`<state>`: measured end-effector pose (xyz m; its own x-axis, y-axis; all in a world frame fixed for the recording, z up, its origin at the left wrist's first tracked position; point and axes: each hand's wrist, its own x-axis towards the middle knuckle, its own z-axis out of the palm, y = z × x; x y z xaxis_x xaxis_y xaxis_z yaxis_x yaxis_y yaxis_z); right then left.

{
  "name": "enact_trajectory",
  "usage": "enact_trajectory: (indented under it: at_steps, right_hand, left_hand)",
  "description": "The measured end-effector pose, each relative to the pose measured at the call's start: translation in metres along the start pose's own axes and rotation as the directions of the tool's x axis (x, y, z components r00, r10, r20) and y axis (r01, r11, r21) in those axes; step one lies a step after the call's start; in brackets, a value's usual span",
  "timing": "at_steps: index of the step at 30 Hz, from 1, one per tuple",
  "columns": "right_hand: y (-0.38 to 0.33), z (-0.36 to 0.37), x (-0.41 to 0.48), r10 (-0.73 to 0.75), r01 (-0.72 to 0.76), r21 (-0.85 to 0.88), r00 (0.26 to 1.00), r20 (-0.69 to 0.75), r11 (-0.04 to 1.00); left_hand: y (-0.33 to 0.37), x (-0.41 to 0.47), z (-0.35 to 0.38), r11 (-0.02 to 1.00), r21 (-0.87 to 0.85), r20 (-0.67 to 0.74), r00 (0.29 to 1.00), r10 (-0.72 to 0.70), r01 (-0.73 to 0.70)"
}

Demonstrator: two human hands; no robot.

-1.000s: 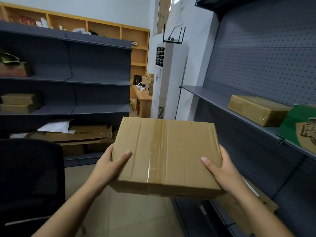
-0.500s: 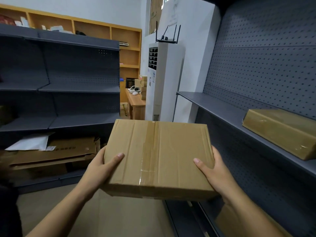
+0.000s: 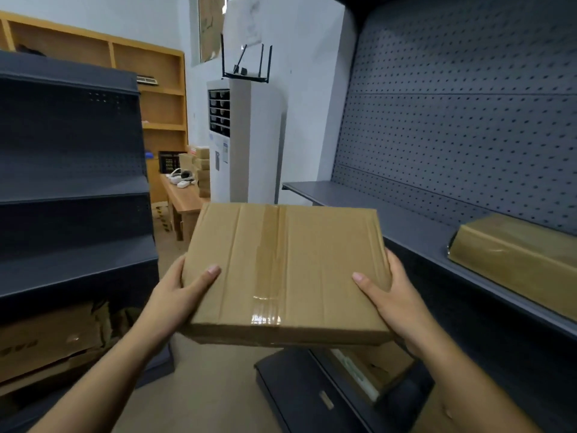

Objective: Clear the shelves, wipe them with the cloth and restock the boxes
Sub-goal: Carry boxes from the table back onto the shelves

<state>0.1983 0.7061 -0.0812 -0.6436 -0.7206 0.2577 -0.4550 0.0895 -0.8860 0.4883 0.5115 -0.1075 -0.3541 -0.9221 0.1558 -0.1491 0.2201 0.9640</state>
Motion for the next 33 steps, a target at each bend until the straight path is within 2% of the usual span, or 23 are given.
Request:
enact_trajectory:
  at_steps: [10,16,22,28,33]
  right_hand:
    - [-0.074,-0.009,0.071,-0.076,0.074,-0.017,0.961,-0.267,0.997]
    - [-0.085,-0.036,0.120,-0.076,0.050,-0.074,0.915,-0.397,0.996]
    - [-0.074,-0.075,0.161,-0.072,-0.014,-0.169,0.869,-0.490,0.986]
    - [-0.058,-0.106,0.193,-0.023,-0.069,-0.140,0.823,-0.568,0.988]
    - [-0.053,-0.127,0.215,0.095,-0.197,-0.107,0.797,-0.596,0.974]
  left_hand:
    - [0.076,0.144,0.009,0.978,-0.088,0.154,0.967,0.203,-0.191]
    - [0.105,0.219,0.059,0.946,-0.053,0.182,0.928,0.324,-0.320]
    - [0.131,0.277,0.131,0.938,-0.131,0.300,0.889,0.346,-0.321]
    - [0.149,0.326,0.198,0.929,-0.198,0.367,0.855,0.366,-0.312]
    - [0.158,0.359,0.245,0.934,-0.187,0.442,0.823,0.357,-0.305]
